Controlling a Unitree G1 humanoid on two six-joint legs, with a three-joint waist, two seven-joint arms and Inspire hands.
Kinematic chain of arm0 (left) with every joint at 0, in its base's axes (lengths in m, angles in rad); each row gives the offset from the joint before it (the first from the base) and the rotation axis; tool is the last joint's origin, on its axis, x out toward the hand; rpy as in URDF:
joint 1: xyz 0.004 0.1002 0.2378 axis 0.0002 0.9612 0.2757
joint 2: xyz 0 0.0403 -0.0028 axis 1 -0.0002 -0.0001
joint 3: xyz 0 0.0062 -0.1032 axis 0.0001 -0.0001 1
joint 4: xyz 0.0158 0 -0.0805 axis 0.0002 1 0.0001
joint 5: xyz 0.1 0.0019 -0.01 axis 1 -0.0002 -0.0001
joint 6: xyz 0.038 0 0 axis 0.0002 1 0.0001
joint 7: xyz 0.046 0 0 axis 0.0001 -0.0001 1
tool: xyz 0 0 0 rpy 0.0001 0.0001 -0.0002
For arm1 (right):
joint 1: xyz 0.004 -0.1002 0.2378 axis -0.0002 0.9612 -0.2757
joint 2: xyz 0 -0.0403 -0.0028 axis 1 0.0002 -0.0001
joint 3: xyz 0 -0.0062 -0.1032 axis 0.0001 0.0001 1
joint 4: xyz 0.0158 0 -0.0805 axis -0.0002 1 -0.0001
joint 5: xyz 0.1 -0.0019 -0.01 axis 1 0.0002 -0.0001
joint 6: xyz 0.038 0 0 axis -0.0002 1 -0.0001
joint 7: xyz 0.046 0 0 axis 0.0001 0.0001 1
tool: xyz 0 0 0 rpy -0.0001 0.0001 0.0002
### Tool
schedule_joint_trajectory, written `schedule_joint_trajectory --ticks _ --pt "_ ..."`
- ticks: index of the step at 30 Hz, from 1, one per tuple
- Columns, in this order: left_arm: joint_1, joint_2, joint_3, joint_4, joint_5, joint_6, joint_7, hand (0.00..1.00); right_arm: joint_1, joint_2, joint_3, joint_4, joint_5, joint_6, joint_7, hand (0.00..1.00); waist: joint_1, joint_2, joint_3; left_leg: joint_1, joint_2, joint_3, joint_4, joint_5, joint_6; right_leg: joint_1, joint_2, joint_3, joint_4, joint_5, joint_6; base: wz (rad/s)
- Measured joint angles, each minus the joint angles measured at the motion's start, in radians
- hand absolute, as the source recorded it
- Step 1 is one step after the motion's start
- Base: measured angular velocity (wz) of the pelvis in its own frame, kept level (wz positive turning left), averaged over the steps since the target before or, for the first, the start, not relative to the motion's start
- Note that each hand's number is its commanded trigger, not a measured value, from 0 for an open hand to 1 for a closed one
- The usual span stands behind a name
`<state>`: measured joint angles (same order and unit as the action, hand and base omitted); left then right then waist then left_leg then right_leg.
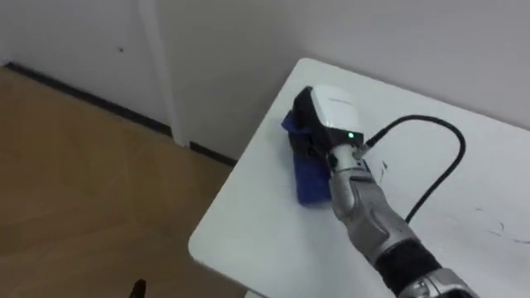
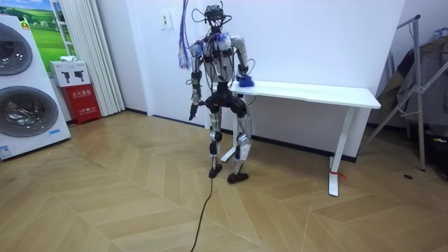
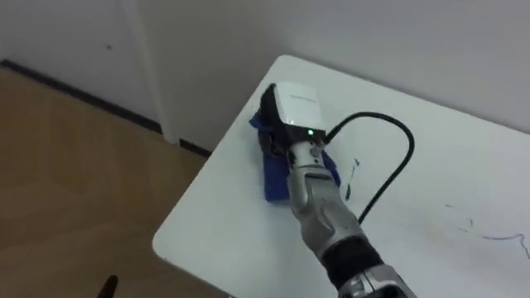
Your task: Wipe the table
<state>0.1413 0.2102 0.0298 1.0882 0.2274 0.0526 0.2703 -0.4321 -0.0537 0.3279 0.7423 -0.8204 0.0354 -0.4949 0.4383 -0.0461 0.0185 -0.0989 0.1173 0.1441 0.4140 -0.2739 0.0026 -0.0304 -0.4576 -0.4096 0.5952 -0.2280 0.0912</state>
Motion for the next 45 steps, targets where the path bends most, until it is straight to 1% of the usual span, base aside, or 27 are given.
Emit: schedule_joint_trajectory --ticks 2,3,4,6,7,8,9,10,12,13,14,15,16,17,18,19,20,22,25,27,30,31,33,36,40,43,45 --pt "0.001 0.033 0.028 -0.005 0.002 0.002 -0.002 0.0 0.111 -0.026 -0.072 -0.014 0.034 -0.058 -0.072 1.0 -0.067 -0.001 -0.0007 -0.042 0.037 -0.087 0.032 -0.003 -0.044 0.065 -0.012 -0.019 -0.139 0.058 0.007 1.13" --pt "0.004 0.044 0.03 -0.005 0.001 0.004 -0.003 0.0 0.139 -0.03 -0.087 -0.018 0.036 -0.075 -0.087 1.0 -0.099 -0.007 -0.0045 -0.047 0.046 -0.097 0.034 0.002 -0.057 0.083 -0.007 -0.022 -0.178 0.083 0.009 1.21" --pt "0.009 0.062 0.034 -0.013 0.002 0.007 -0.012 0.0 0.192 -0.043 -0.125 -0.022 0.04 -0.113 -0.107 1.0 -0.149 -0.017 -0.0086 -0.046 0.08 -0.092 0.034 0.013 -0.087 0.115 0.011 -0.018 -0.255 0.129 0.014 0.89" --pt "0.032 0.088 0.072 -0.069 0.0 -0.003 -0.025 0.0 0.292 -0.084 -0.179 -0.062 0.039 -0.147 -0.115 1.0 -0.183 -0.029 -0.0095 -0.006 0.173 -0.033 0.032 0.033 -0.166 0.108 0.083 -0.013 -0.325 0.206 0.031 0.39" --pt "0.041 0.09 0.084 -0.077 -0.002 -0.009 -0.026 0.0 0.309 -0.089 -0.187 -0.067 0.038 -0.149 -0.115 1.0 -0.19 -0.033 -0.0099 0.006 0.189 -0.029 0.032 0.036 -0.187 0.098 0.095 -0.024 -0.311 0.184 0.061 -0.3" --pt "0.063 0.082 0.089 -0.086 -0.017 -0.011 -0.024 0.0 0.346 -0.116 -0.192 -0.083 0.037 -0.151 -0.117 1.0 -0.189 -0.009 -0.0295 0.029 0.24 -0.019 0.026 0.043 -0.214 0.092 0.131 -0.038 -0.254 0.108 0.099 -0.5" --pt "0.08 0.058 0.088 -0.087 -0.02 -0.019 -0.028 0.0 0.378 -0.151 -0.198 -0.123 0.034 -0.148 -0.107 1.0 -0.188 0.009 -0.0353 0.055 0.288 -0.013 -0.004 0.063 -0.211 0.07 0.159 -0.066 -0.194 0.046 0.072 -0.52" --pt "0.082 0.047 0.088 -0.087 -0.02 -0.02 -0.028 0.0 0.392 -0.158 -0.2 -0.138 0.034 -0.145 -0.1 1.0 -0.197 0.02 -0.0383 0.068 0.298 -0.011 -0.017 0.082 -0.186 0.059 0.167 -0.064 -0.162 0.017 0.061 -0.21" --pt "0.091 0.003 0.085 -0.075 -0.018 -0.019 -0.028 0.0 0.394 -0.15 -0.216 -0.161 0.035 -0.111 -0.049 1.0 -0.216 0.019 -0.0326 0.067 0.296 0.026 0.044 0.114 -0.146 0.053 0.217 -0.049 -0.126 -0.04 -0.014 -0.12" --pt "0.092 -0.006 0.085 -0.071 -0.017 -0.019 -0.029 0.0 0.387 -0.144 -0.211 -0.172 0.035 -0.1 -0.028 1.0 -0.209 0.015 -0.029 0.056 0.289 0.034 0.077 0.112 -0.143 0.051 0.23 -0.039 -0.127 -0.047 -0.025 -0.43" --pt "0.091 -0.023 0.085 -0.055 -0.008 -0.016 -0.029 0.0 0.349 -0.126 -0.188 -0.174 0.034 -0.082 0.016 1.0 -0.193 0.019 -0.021 0.036 0.256 0.035 0.153 0.082 -0.111 0.047 0.244 -0.006 -0.128 -0.054 -0.051 -0.69" --pt "0.093 -0.043 0.083 -0.056 0.006 -0.01 -0.033 0.0 0.299 -0.11 -0.151 -0.177 0.034 -0.061 0.053 1.0 -0.162 0.015 -0.0082 0.005 0.187 0.033 0.22 0.027 -0.079 0.037 0.25 0.016 -0.123 -0.055 -0.061 -0.82" --pt "0.097 -0.051 0.079 -0.061 0.008 -0.008 -0.04 0.0 0.275 -0.107 -0.134 -0.186 0.034 -0.053 0.071 1.0 -0.142 0.021 -0.0033 -0.014 0.148 0.032 0.242 0.005 -0.068 0.027 0.254 0.026 -0.122 -0.053 -0.066 -0.87" --pt "0.102 -0.064 0.064 -0.071 0.002 -0.005 -0.045 0.0 0.222 -0.104 -0.097 -0.209 0.033 -0.039 0.096 1.0 -0.11 0.034 0.0066 -0.049 0.067 0.031 0.234 -0.02 -0.036 0.005 0.27 0.048 -0.123 -0.051 -0.079 -0.78" --pt "0.103 -0.073 0.062 -0.07 -0.003 -0.002 -0.047 0.0 0.169 -0.096 -0.055 -0.229 0.03 -0.033 0.108 1.0 -0.091 0.043 0.0151 -0.073 -0.013 0.03 0.171 -0.014 -0.024 -0.015 0.29 0.061 -0.124 -0.052 -0.091 -0.7" --pt "0.103 -0.072 0.063 -0.07 -0.01 -0.001 -0.048 0.0 0.147 -0.091 -0.04 -0.235 0.029 -0.034 0.111 1.0 -0.078 0.045 0.0164 -0.084 -0.043 0.018 0.141 -0.004 0.04 -0.024 0.299 0.067 -0.124 -0.052 -0.094 -0.72" --pt "0.109 -0.061 0.069 -0.074 -0.025 0.011 -0.047 0.0 0.115 -0.048 -0.011 -0.239 0.013 -0.036 0.119 1.0 -0.052 0.031 0.0145 -0.083 -0.068 -0.02 0.106 0.011 0.034 -0.045 0.313 0.085 -0.138 -0.051 -0.108 -0.49" --pt "0.11 -0.066 0.064 -0.092 -0.06 0.025 -0.047 0.0 0.102 -0.04 0.016 -0.246 -0.006 -0.072 0.124 1.0 -0.049 0.028 0.0104 -0.077 -0.067 -0.015 0.058 0.026 0.028 -0.038 0.341 0.081 -0.195 -0.037 -0.128 -0.14" --pt "0.117 -0.071 0.069 -0.117 -0.095 0.034 -0.041 0.0 0.166 -0.047 0.013 -0.212 0.003 -0.084 0.096 1.0 -0.086 0.023 0.0041 -0.034 -0.083 -0.028 -0.024 0.055 0.025 0.011 0.349 0.08 -0.277 -0.001 -0.084 0.29" --pt "0.128 -0.073 0.105 -0.129 -0.101 0.034 -0.028 0.0 0.282 -0.055 -0.026 -0.217 0.025 -0.154 -0.001 1.0 -0.168 0.025 0.0005 0.003 -0.109 -0.054 -0.085 0.073 0.02 0.059 0.349 0.079 -0.341 0.014 -0.05 0.35" --pt "0.116 -0.074 0.187 -0.141 -0.081 0.019 -0.007 0.0 0.408 -0.076 -0.129 -0.227 0.024 -0.243 -0.131 1.0 -0.278 0.018 -0.0031 0.041 -0.13 -0.064 -0.166 0.115 0.023 0.1 0.348 0.07 -0.408 0.039 -0.046 0.18" --pt "0.113 -0.073 0.21 -0.142 -0.065 0.008 -0.003 0.0 0.439 -0.079 -0.161 -0.231 0.022 -0.253 -0.15 1.0 -0.293 0.015 -0.0063 0.048 -0.132 -0.064 -0.176 0.12 0.024 0.107 0.347 0.065 -0.415 0.042 -0.045 0.05" --pt "0.117 -0.051 0.265 -0.147 -0.037 -0.035 0.012 0.0 0.577 -0.102 -0.287 -0.231 0.023 -0.264 -0.22 1.0 -0.321 -0.002 -0.0257 0.082 -0.139 -0.064 -0.198 0.125 0.026 0.138 0.342 0.063 -0.428 0.046 -0.04 -0.05" --pt "0.138 -0.035 0.259 -0.17 -0.04 -0.04 0.019 0.0 0.66 -0.155 -0.357 -0.186 0.048 -0.264 -0.256 1.0 -0.324 -0.017 -0.039 0.12 -0.144 -0.06 -0.211 0.117 0.033 0.165 0.337 0.086 -0.428 0.037 -0.028 -0.16" --pt "0.155 -0.037 0.223 -0.187 -0.061 -0.038 0.008 0.0 0.659 -0.179 -0.39 -0.166 0.085 -0.224 -0.246 1.0 -0.317 -0.013 -0.0398 0.129 -0.139 -0.038 -0.205 0.113 0.037 0.165 0.333 0.111 -0.429 0.045 -0.017 -0.2" --pt "0.151 -0.041 0.176 -0.15 -0.094 -0.021 0.013 0.0 0.593 -0.17 -0.345 -0.192 0.084 -0.121 -0.197 1.0 -0.284 -0.002 -0.0364 0.126 -0.131 -0.011 -0.199 0.112 0.039 0.148 0.338 0.135 -0.428 0.064 -0.015 -0.31" --pt "0.13 -0.046 0.128 -0.12 -0.13 0.003 0.013 0.0 0.521 -0.152 -0.254 -0.24 0.073 -0.029 -0.122 1.0 -0.243 0.003 -0.0335 0.117 -0.129 -0.011 -0.197 0.112 0.039 0.126 0.344 0.147 -0.424 0.073 -0.023 -0.4"
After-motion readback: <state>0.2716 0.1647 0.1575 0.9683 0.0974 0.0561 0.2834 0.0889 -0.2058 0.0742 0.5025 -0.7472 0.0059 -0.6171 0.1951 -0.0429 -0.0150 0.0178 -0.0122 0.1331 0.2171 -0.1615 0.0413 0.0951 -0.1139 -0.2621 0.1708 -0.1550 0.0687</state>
